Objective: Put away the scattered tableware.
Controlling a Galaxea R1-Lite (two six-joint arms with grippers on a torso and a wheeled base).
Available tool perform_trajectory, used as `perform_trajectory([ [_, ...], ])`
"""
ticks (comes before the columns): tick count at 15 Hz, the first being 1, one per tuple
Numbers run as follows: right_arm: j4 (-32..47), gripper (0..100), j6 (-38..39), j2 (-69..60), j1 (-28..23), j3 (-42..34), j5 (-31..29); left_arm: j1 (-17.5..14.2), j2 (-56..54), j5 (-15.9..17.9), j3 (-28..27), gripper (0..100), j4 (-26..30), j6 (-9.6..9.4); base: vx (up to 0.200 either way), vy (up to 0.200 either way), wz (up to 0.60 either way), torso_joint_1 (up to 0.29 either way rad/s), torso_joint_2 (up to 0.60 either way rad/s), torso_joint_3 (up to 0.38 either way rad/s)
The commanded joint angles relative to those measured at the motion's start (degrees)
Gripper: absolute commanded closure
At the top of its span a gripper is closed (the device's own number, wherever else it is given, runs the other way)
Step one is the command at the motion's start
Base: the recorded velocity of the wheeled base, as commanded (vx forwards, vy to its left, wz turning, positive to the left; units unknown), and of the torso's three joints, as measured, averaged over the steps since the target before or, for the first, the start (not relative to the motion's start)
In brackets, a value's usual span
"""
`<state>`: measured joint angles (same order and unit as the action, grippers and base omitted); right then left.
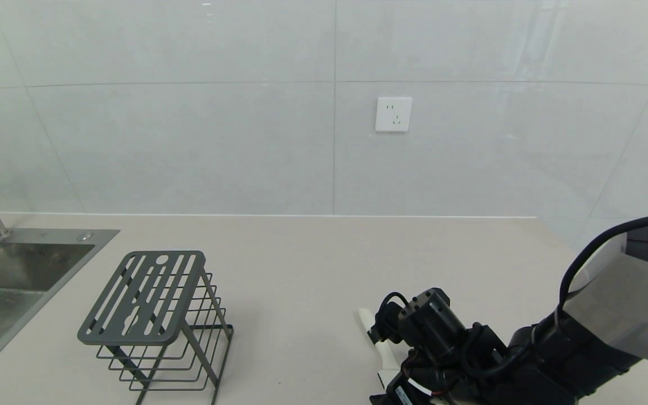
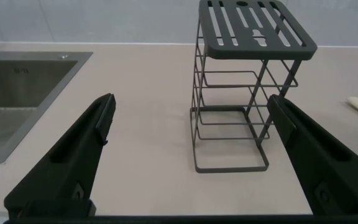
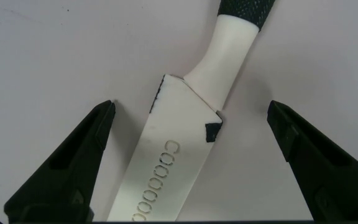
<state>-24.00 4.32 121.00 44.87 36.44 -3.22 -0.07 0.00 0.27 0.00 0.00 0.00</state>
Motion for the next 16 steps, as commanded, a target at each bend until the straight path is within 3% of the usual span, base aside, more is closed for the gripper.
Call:
perform_trajectory([
  [1, 0.1, 0, -0.01, 0.11, 0.04, -0.05, -0.03, -0.01, 0.09, 0.0, 0.0, 0, 0.0, 0.0, 0.0, 0.0, 0.0, 0.0, 0.0, 0.0],
  [2, 0.1, 0, 0.08, 0.11, 0.04, -0.14, 0.05, -0.01, 0.09, 0.0, 0.0, 0, 0.0, 0.0, 0.0, 0.0, 0.0, 0.0, 0.0, 0.0],
  [3, 0.1, 100, 0.08, 0.2, 0.04, -0.14, 0.05, -0.01, 0.09, 0.0, -0.09, 0, 0.0, 0.0, 0.0, 0.0, 0.0, 0.0, 0.0, 0.0],
  [10, 0.1, 100, -0.1, 1.08, 0.04, 0.04, -0.03, -0.01, 0.09, 0.0, 0.0, 0, 0.0, 0.09, 0.0, 0.0, 0.0, 0.0, 0.0, 0.0],
  [12, -0.17, 100, -0.1, 0.99, 0.13, 0.04, -0.03, -0.01, 0.09, 0.0, -0.09, 0, -0.09, 0.97, 0.0, 0.0, 0.0, 0.0, 0.0, 0.0],
  [14, -2.1, 100, -0.18, 0.2, 0.13, 0.12, 0.05, -0.01, 0.09, 0.35, 0.0, 0, -0.09, 0.26, 0.0, 0.0, 0.0, 0.0, 0.0, 0.0],
  [16, -2.45, 100, -0.27, -1.47, 0.13, 0.21, 0.05, -0.01, 0.09, 3.34, -0.09, 0, -1.14, -2.02, 0.0, 0.0, 0.0, 0.0, 0.0, 0.0],
])
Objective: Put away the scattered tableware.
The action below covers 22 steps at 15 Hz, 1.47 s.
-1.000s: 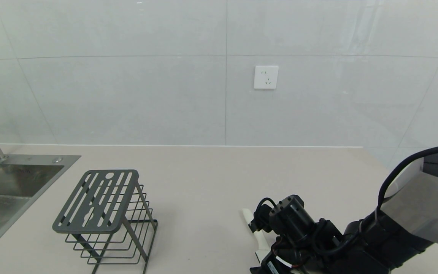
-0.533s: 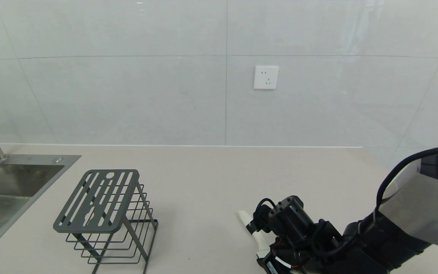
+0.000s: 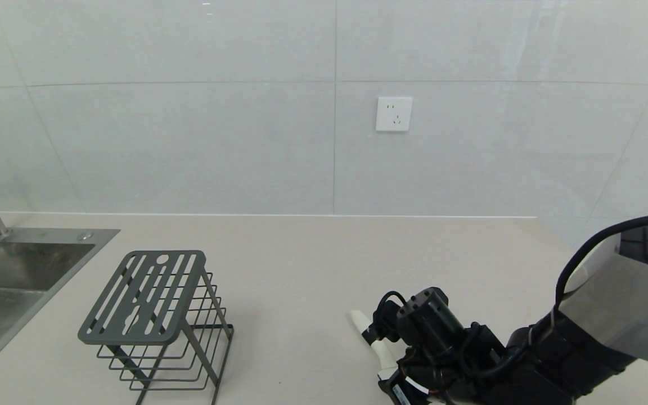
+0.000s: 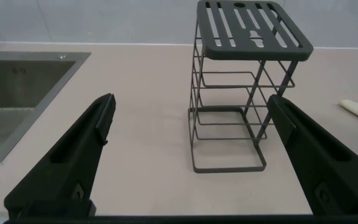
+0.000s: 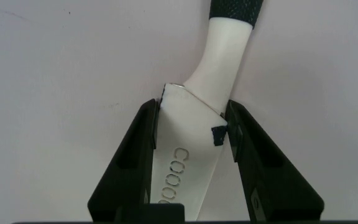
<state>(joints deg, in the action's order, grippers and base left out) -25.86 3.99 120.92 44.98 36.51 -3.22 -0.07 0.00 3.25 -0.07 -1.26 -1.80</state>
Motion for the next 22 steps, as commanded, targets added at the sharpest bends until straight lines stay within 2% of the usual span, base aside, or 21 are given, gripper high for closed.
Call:
perform_trajectory([
  [1, -0.69, 100, -0.03, -2.0, 0.1, 0.05, 0.05, -0.37, 1.93, 0.44, -7.05, 0, -9.12, -1.27, 0.0, 0.0, 0.0, 0.0, 0.0, 0.0],
  [2, -1.39, 100, -0.29, -3.41, 0.1, -0.3, 0.23, -0.19, 9.93, 0.96, -14.78, 0, -16.32, -1.18, 0.0, 0.0, 0.0, 0.0, 0.0, 0.0],
  [3, -1.65, 100, -0.29, -3.76, 0.19, -0.39, 0.32, -0.01, 10.55, 1.14, -15.57, 0, -16.67, -1.18, 0.0, 0.0, 0.0, 0.0, 0.0, 0.0],
  [4, -4.03, 100, -0.47, -5.96, 1.07, -1.0, 1.11, 4.12, 11.78, 4.3, -13.64, 0, -13.25, 0.57, 0.0, 0.0, 0.0, 0.0, 0.0, 0.0],
  [5, -4.73, 100, -0.47, -6.92, 1.34, -1.09, 1.72, 9.92, 12.3, 5.8, -10.83, 0, -8.15, 5.76, 0.0, 0.0, 0.0, 0.0, 0.0, 0.0],
  [6, -4.99, 100, -0.29, -8.07, 1.95, -1.53, 1.72, 15.28, 13.27, 9.14, -10.47, 0, -3.58, 11.56, 0.0, 0.0, 0.0, 0.0, 0.0, 0.0],
  [7, -5.43, 100, -0.12, -9.21, 2.04, -1.97, 1.81, 17.48, 16.88, 13.18, -11.0, 0, -2.44, 15.78, 0.0, 0.0, 0.0, 0.0, 0.0, 0.0],
  [9, -6.58, 100, -0.03, -10.53, 2.04, -1.79, 1.81, 19.58, 24.61, 16.34, -13.2, 0, -5.25, 16.31, 0.0, 0.0, 0.0, 0.0, 0.0, 0.0],
  [11, -10.35, 100, 0.06, -10.62, 3.53, -1.44, 3.39, 25.21, 34.45, 16.43, -15.31, 0, -11.4, 16.31, 0.0, 0.0, 0.0, 0.0, 0.0, 0.0],
  [13, -13.08, 100, 0.14, -10.62, 5.82, -1.09, 3.92, 29.87, 42.71, 16.43, -15.48, 0, -14.56, 14.55, 0.0, 0.0, 0.0, 0.0, 0.0, 0.0],
  [14, -13.17, 100, 0.14, -10.62, 6.52, -0.56, 3.92, 32.5, 46.58, 16.34, -15.4, 0, -17.64, 14.2, 0.0, 0.0, 0.0, 0.0, 0.0, 0.0],
  [15, -13.17, 100, 0.06, -10.62, 6.78, 0.67, 3.92, 33.82, 51.33, 16.34, -15.57, 0, -22.04, 14.11, 0.0, 0.0, 0.0, 0.0, 0.0, 0.0],
  [19, -13.17, 100, -0.12, -11.06, 8.72, 3.66, 3.75, 34.44, 70.66, 15.99, -15.92, 0, -41.2, 14.11, 0.0, 0.0, 0.0, 0.0, 0.0, 0.0],
  [20, -13.17, 100, -0.12, -11.06, 8.89, 3.66, 3.75, 34.61, 74.18, 15.91, -15.92, 0, -44.62, 14.28, 0.0, 0.0, 0.0, 0.0, 0.0, 0.0],
  [21, -13.17, 100, -0.12, -11.06, 8.89, 3.66, 3.75, 34.61, 74.18, 15.91, -15.92, 0, -44.62, 14.28, 0.0, 0.0, 0.0, 0.0, 0.0, 0.0],
  [22, -13.17, 100, -0.03, -11.49, 9.42, 3.83, 3.66, 34.26, 80.07, 15.91, -15.84, 0, -48.93, 15.16, 0.0, 0.0, 0.0, 0.0, 0.0, 0.0],
])
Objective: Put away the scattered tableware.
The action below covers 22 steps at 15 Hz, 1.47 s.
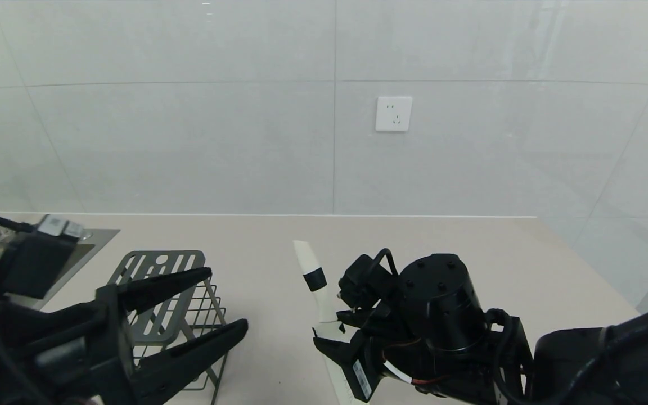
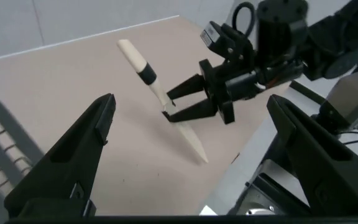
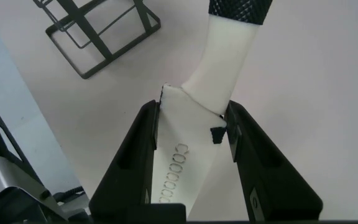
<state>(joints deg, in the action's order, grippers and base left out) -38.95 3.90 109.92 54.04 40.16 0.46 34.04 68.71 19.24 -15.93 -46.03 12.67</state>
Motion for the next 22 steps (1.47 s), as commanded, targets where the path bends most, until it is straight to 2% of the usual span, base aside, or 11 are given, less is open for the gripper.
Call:
perform_trajectory([
  [1, -0.07, 100, -0.03, -0.76, 0.36, 0.19, -0.02, 0.07, 12.42, -0.08, -0.06, 0, -4.42, 1.13, 0.0, 0.0, 0.0, 0.0, 0.0, 0.0],
  [3, -0.16, 100, 0.05, -1.55, 0.36, 0.19, -0.11, -0.02, 17.25, -0.08, -1.47, 0, -7.14, 3.86, 0.0, 0.0, 0.0, 0.0, 0.0, 0.0],
  [4, -0.16, 100, 0.05, -2.17, 0.36, 0.1, -0.11, -0.2, 20.24, -0.08, -2.88, 0, -11.01, 6.67, 0.0, 0.0, 0.0, 0.0, 0.0, 0.0],
  [5, -0.16, 100, 0.05, -2.17, 0.36, 0.1, -0.11, -0.11, 20.41, -0.08, -2.96, 0, -11.19, 6.85, 0.0, 0.0, 0.0, 0.0, 0.0, 0.0],
  [6, -0.16, 100, 0.05, -2.34, 0.36, 0.1, -0.02, -0.2, 24.19, -0.25, -4.46, 0, -15.14, 8.52, 0.0, 0.0, 0.0, 0.0, 0.0, 0.0],
  [8, -0.16, 100, 0.05, -2.34, 0.36, 0.1, -0.02, 0.24, 29.56, -3.06, -6.3, 0, -20.06, 8.52, 0.0, 0.0, 0.0, 0.0, 0.0, 0.0],
  [12, -0.25, 100, 0.05, -2.43, 0.89, 0.54, 0.06, 0.42, 33.42, -3.33, -6.3, 0, -25.51, 8.43, 0.0, 0.0, 0.0, 0.0, 0.0, 0.0],
  [14, -0.25, 100, 0.05, -2.34, 1.59, 0.71, 0.06, 1.38, 34.21, -4.38, -6.39, 0, -26.74, 8.52, 0.0, 0.0, 0.0, 0.0, 0.0, 0.0],
  [18, -0.25, 100, 0.14, -2.34, 1.59, 1.24, 0.06, 5.25, 35.53, -4.47, -6.92, 0, -28.76, 8.43, 0.0, 0.0, 0.0, 0.0, 0.0, 0.0],
  [22, -0.25, 100, 0.14, -2.34, 1.59, 1.33, 0.06, 5.34, 37.73, -4.73, -7.53, 0, -32.37, 8.43, 0.0, 0.0, 0.0, 0.0, 0.0, 0.0],
])
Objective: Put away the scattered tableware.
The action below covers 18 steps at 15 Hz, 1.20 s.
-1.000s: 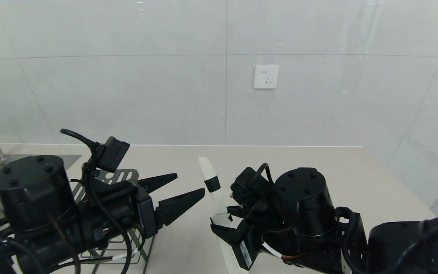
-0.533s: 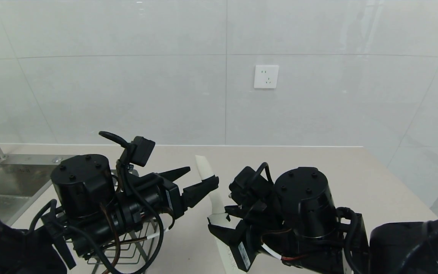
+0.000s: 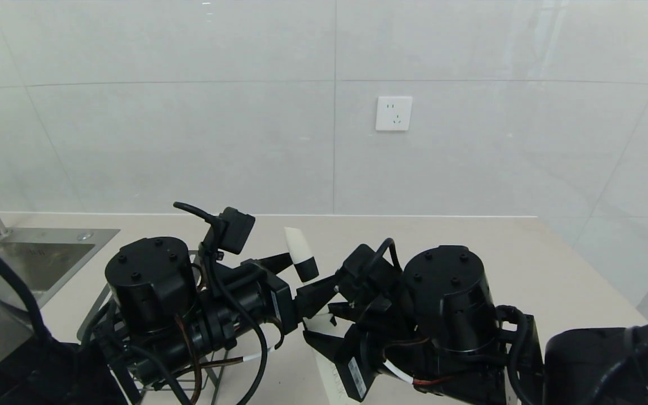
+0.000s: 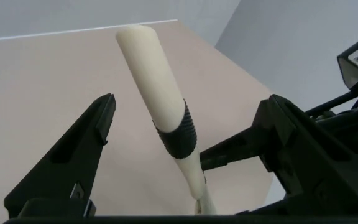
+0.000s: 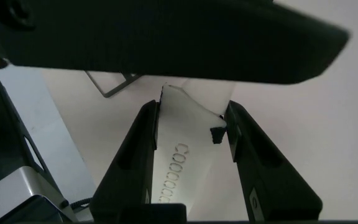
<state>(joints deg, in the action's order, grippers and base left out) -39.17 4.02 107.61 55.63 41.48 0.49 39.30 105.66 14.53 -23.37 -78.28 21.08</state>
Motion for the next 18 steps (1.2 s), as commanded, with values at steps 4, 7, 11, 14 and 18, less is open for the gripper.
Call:
perform_trajectory([
  [4, -0.03, 100, 0.02, -0.03, 0.01, 0.09, 0.04, 0.51, 0.78, 0.06, 0.08, 100, -0.12, -0.07, 0.0, 0.0, 0.0, 0.0, 0.0, 0.0],
  [7, -0.03, 100, -0.07, -0.03, -0.08, 0.09, 0.04, 2.53, 0.78, 0.15, 0.08, 100, -1.09, 0.02, 0.0, 0.0, 0.0, 0.0, 0.0, 0.0],
  [11, -0.03, 100, -0.07, -0.03, -0.25, 0.18, -0.05, 3.24, 0.78, 0.23, 0.08, 100, -1.53, -0.07, 0.0, 0.0, 0.0, 0.0, 0.0, 0.0],
  [14, -0.03, 0, -0.24, -0.03, -0.25, 0.26, -0.4, 3.24, 0.78, 0.32, 0.08, 100, -3.29, 0.02, 0.0, 0.0, 0.0, 0.0, 0.0, 0.0],
  [18, -0.03, 0, -0.07, -0.2, -0.25, 0.09, -1.72, 3.24, 0.78, 0.15, 0.08, 100, -3.55, -0.07, 0.0, 0.0, 0.0, 0.0, 0.0, 0.0],
])
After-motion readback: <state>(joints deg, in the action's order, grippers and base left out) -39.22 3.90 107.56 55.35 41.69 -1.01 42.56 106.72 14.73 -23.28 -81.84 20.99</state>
